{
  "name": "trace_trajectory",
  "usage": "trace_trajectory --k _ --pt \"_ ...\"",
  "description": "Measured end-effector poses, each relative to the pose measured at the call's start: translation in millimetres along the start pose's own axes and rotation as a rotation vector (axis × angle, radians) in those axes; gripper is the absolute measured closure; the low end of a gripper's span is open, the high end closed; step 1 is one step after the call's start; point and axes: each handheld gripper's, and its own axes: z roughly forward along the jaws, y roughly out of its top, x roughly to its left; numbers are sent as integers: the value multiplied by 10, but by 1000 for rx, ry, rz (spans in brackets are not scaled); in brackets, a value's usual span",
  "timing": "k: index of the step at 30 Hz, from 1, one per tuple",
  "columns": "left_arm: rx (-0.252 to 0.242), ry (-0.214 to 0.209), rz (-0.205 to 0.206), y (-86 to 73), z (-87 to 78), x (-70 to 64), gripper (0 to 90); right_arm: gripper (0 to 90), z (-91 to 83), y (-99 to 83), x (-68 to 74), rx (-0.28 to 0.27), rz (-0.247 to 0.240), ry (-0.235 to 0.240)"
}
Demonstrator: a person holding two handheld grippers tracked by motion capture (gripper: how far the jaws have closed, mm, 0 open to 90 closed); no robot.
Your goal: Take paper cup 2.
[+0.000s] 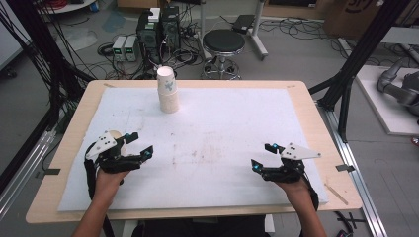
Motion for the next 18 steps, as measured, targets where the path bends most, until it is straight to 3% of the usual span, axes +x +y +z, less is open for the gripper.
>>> trace_trajectory --k 9,18 --pt "-4 5 12 78 73 -58 163 214 -35 -5 3 -1 0 7" --pt "25 1 8 258 326 -50 158 214 -29 4 -6 -3 -3 8"
